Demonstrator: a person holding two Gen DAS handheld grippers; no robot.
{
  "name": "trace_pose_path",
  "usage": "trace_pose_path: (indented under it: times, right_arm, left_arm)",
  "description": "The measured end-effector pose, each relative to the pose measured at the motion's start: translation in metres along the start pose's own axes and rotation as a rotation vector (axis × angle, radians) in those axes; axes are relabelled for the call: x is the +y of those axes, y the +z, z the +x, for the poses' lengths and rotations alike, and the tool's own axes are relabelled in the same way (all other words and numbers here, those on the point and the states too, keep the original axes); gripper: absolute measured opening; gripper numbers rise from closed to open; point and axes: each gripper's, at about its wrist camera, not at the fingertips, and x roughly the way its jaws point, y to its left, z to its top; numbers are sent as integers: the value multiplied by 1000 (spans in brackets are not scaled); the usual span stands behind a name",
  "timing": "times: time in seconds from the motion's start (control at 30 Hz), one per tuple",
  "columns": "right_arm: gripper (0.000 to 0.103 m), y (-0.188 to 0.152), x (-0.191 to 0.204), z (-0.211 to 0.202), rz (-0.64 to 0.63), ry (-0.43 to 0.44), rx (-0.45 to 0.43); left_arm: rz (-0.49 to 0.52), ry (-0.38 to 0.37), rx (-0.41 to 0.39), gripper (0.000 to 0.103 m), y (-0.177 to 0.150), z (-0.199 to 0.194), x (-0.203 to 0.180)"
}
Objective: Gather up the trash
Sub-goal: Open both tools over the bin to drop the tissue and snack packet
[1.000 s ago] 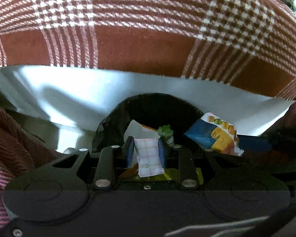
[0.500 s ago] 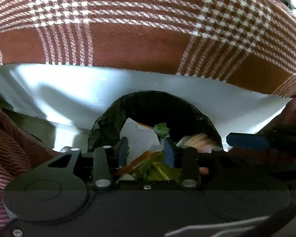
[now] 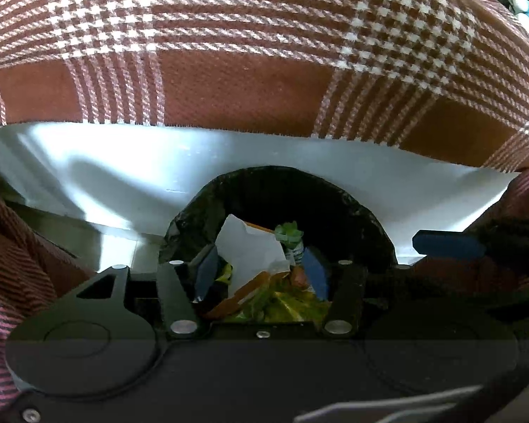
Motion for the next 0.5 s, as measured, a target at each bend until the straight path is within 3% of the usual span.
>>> trace_pose_path:
  times: [0.5]
  right_arm:
    - [75,-1,2,-2,12,-16,-8]
  left_arm:
    - [11,-17,10,55,1,1,2]
